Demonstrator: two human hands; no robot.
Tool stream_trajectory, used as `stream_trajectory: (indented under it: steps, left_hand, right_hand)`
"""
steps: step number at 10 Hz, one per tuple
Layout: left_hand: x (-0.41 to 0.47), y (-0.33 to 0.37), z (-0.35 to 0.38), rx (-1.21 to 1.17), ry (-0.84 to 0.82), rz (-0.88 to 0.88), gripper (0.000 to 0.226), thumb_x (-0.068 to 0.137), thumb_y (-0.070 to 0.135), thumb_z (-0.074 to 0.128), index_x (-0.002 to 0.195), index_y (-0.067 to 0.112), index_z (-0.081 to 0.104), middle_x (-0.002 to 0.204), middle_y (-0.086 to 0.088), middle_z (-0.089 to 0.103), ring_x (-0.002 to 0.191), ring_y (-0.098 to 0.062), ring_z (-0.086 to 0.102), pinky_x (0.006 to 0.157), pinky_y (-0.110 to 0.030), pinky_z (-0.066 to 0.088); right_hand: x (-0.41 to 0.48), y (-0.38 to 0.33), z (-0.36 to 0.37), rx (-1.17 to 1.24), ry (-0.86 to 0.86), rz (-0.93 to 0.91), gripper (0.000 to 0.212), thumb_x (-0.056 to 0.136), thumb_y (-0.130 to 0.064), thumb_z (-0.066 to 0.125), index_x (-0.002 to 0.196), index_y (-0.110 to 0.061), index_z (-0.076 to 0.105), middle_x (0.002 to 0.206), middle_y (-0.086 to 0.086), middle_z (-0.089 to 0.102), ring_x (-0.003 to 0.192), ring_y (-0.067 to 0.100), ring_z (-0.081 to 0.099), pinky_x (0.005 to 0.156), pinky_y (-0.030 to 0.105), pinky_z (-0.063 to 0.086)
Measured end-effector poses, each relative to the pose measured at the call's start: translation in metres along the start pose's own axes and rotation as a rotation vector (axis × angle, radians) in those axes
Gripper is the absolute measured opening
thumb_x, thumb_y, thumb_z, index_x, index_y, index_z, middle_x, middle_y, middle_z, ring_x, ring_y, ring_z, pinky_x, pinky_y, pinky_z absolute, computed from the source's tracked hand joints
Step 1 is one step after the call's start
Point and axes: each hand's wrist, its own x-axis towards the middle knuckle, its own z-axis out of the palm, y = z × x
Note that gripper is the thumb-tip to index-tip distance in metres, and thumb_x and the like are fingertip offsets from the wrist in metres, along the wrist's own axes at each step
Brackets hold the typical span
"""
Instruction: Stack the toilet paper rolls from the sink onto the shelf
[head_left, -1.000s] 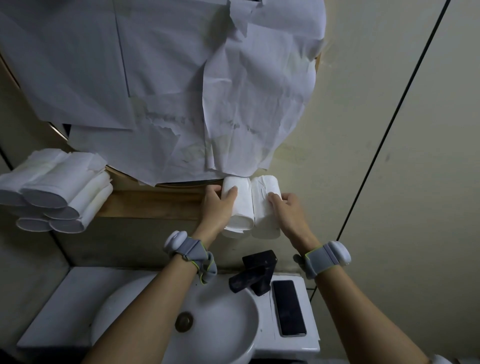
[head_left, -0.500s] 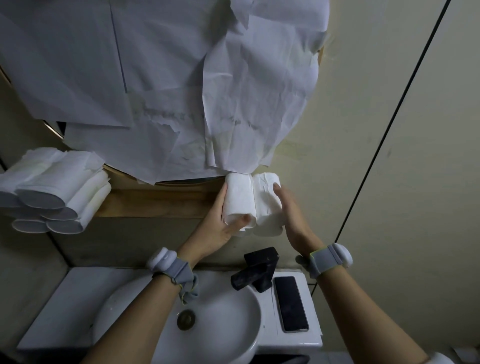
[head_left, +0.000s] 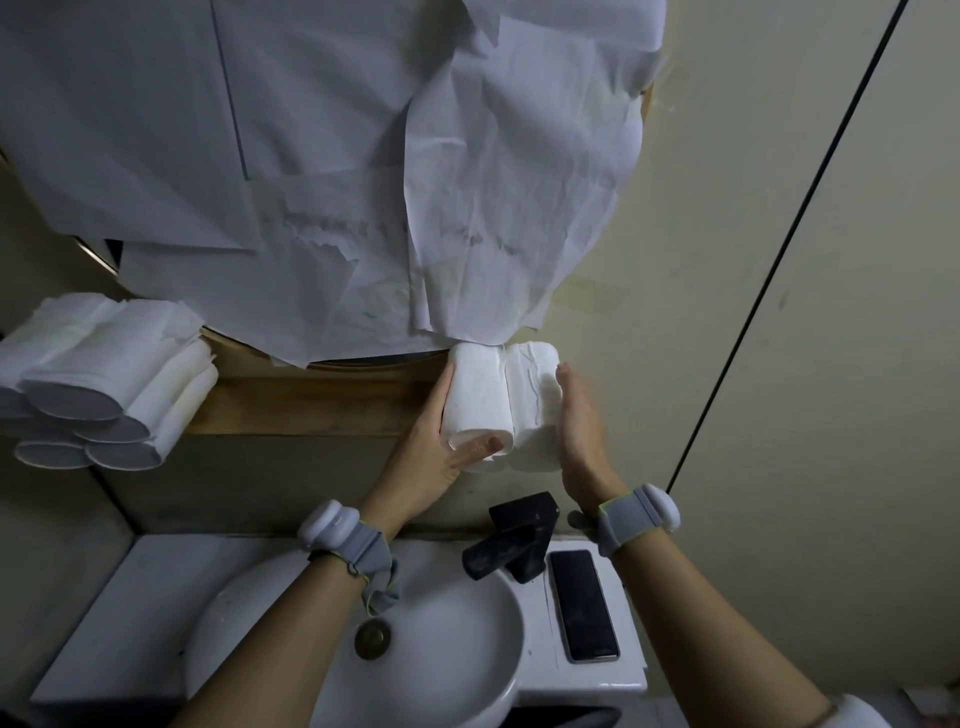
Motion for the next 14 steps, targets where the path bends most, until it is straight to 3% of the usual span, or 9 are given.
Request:
stream_trajectory:
  steps: [1,3,4,5,6,8,10,13,14]
  left_hand:
    - [-0.001,0.000,0.000,0.005,0.001,-0.003,0.109,0.075,0.049,0.076,0.157,0.036,0.006,0.164,0.015,0.014,0.148,-0.006,0.017,0.122,-0.039,0.021]
    - [-0.002,0.004,0.000,-0.001,-0.018,-0.003,0.110,0.074,0.052,0.076,0.157,0.037,0.004,0.163,0.016,0.014,0.147,-0.004,0.017,0.122,-0.041,0.023]
    - [-0.004,0.007,-0.003,-0.046,-0.057,0.004,0.111,0.073,0.058,0.073,0.157,0.037,0.004,0.163,0.016,0.016,0.148,-0.006,0.021,0.121,-0.043,0.027]
    - [-0.006,0.013,-0.005,-0.093,-0.067,0.007,0.110,0.069,0.075,0.061,0.157,0.036,0.008,0.159,0.023,0.019,0.145,-0.001,0.024,0.116,-0.024,0.031]
    - [-0.010,0.021,-0.005,-0.101,-0.025,-0.033,0.121,0.060,0.090,0.045,0.157,0.031,0.002,0.150,0.026,0.018,0.137,0.005,0.023,0.106,-0.007,0.027]
    - [-0.008,0.020,-0.006,-0.092,0.012,-0.113,0.101,0.071,0.091,0.018,0.156,0.039,-0.002,0.165,0.015,0.002,0.148,-0.003,0.009,0.121,-0.035,0.013]
    - [-0.005,0.019,-0.007,-0.125,0.048,-0.120,0.089,0.079,0.084,0.008,0.156,0.040,-0.001,0.166,0.012,0.001,0.148,-0.003,0.007,0.122,-0.039,0.013]
    - [-0.008,0.006,-0.016,-0.153,0.146,-0.098,0.090,0.080,0.082,0.006,0.157,0.036,0.005,0.164,-0.001,0.021,0.148,-0.015,0.025,0.110,-0.029,0.022]
    - [-0.011,0.002,-0.024,-0.212,0.179,-0.084,0.097,0.076,0.081,0.009,0.158,0.030,0.010,0.160,-0.004,0.030,0.143,-0.015,0.035,0.111,-0.029,0.029]
  right_hand:
    - [-0.001,0.000,0.000,-0.008,-0.004,0.008,0.049,0.105,-0.037,0.041,0.149,-0.016,0.049,0.152,-0.001,0.049,0.137,0.017,0.045,0.117,0.035,0.032]
    - [-0.001,-0.004,-0.003,-0.105,-0.088,-0.020,0.026,0.098,-0.018,0.043,0.101,-0.012,0.068,0.100,0.012,0.069,0.085,0.015,0.056,0.075,0.029,0.044]
    - [0.001,-0.006,-0.008,-0.090,-0.125,0.003,0.026,0.101,-0.019,0.045,0.088,-0.029,0.065,0.087,-0.013,0.064,0.081,0.009,0.057,0.071,0.017,0.047]
    - [-0.002,-0.010,-0.012,-0.086,-0.144,0.027,0.020,0.104,-0.028,0.045,0.107,-0.030,0.064,0.104,-0.016,0.062,0.097,0.008,0.055,0.086,0.014,0.046]
    - [-0.003,-0.010,-0.012,-0.134,-0.136,0.047,0.049,0.103,-0.041,0.043,0.146,-0.018,0.051,0.150,-0.006,0.047,0.135,0.016,0.043,0.119,0.041,0.030]
    - [0.000,-0.010,-0.013,-0.137,-0.116,0.037,0.045,0.104,-0.039,0.040,0.129,-0.007,0.059,0.144,0.010,0.052,0.128,0.028,0.047,0.112,0.044,0.033]
    - [0.004,-0.006,-0.017,-0.141,-0.104,0.007,0.048,0.106,-0.034,0.035,0.130,0.003,0.054,0.142,0.019,0.051,0.131,0.034,0.045,0.101,0.040,0.036]
    - [0.000,-0.003,-0.019,-0.138,-0.127,-0.037,0.030,0.093,-0.052,0.034,0.095,-0.038,0.061,0.123,-0.001,0.056,0.119,0.020,0.050,0.111,0.045,0.038]
    - [0.007,0.004,-0.027,-0.124,-0.079,-0.008,0.051,0.085,-0.063,0.035,0.126,-0.039,0.054,0.146,0.003,0.052,0.132,0.021,0.047,0.117,0.050,0.034]
